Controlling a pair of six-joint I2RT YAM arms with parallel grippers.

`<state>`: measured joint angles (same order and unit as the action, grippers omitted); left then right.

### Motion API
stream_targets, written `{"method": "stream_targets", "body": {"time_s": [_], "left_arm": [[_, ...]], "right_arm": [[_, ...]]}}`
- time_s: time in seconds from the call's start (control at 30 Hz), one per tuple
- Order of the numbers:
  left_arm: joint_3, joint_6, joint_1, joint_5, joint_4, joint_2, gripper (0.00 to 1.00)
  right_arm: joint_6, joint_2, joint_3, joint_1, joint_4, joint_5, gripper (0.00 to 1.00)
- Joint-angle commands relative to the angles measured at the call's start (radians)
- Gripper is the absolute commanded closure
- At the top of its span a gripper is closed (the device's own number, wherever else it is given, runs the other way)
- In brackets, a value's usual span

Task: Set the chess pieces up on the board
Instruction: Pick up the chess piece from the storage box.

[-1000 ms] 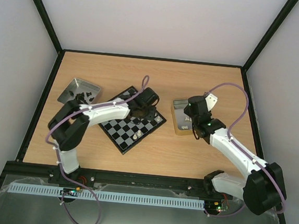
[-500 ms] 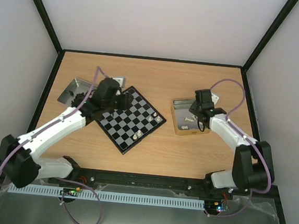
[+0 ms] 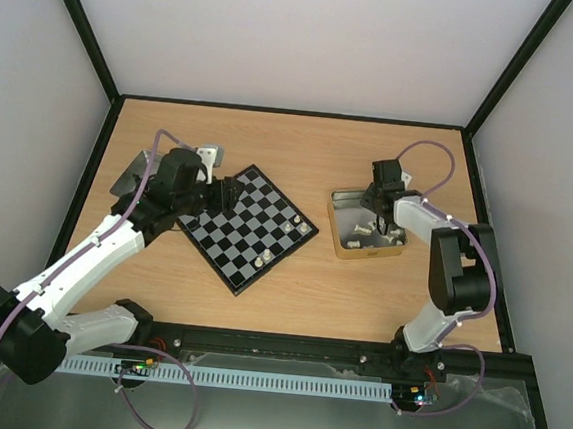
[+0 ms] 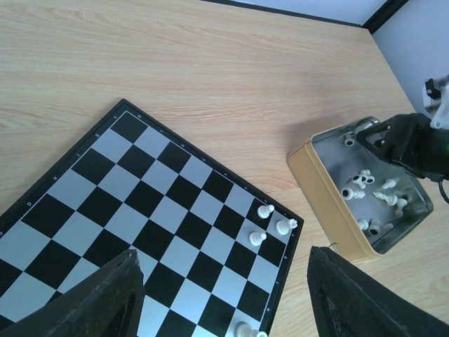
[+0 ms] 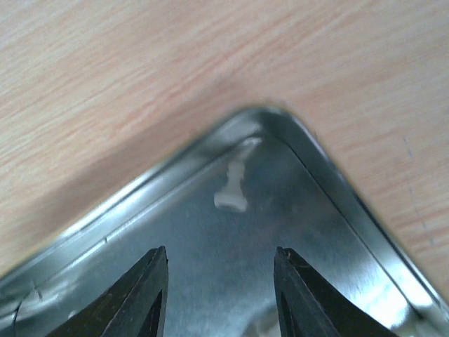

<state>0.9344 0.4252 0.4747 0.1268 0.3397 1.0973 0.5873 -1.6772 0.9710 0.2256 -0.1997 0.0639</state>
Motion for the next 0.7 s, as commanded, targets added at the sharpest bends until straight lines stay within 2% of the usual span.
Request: {"method": "stream_targets", "body": {"time_s": [0.0, 0.17, 0.67], "left_arm": [[-0.005, -0.026, -0.005, 0.009, -0.011, -0.001, 0.35], [-0.014, -0.027, -0.012, 0.008, -0.005, -0.002, 0.35], [-0.028, -0.017, -0.044, 0.024, -0.018, 0.028, 0.35]], "right_arm": [[-0.069, -0.066, 0.060, -0.004, 0.011, 0.070, 0.61], [-0.097, -0.102, 0.063, -0.004, 0.039, 0.095, 0.69], [-0.205, -0.206, 0.095, -0.005, 0.094, 0.166, 0.74]]}}
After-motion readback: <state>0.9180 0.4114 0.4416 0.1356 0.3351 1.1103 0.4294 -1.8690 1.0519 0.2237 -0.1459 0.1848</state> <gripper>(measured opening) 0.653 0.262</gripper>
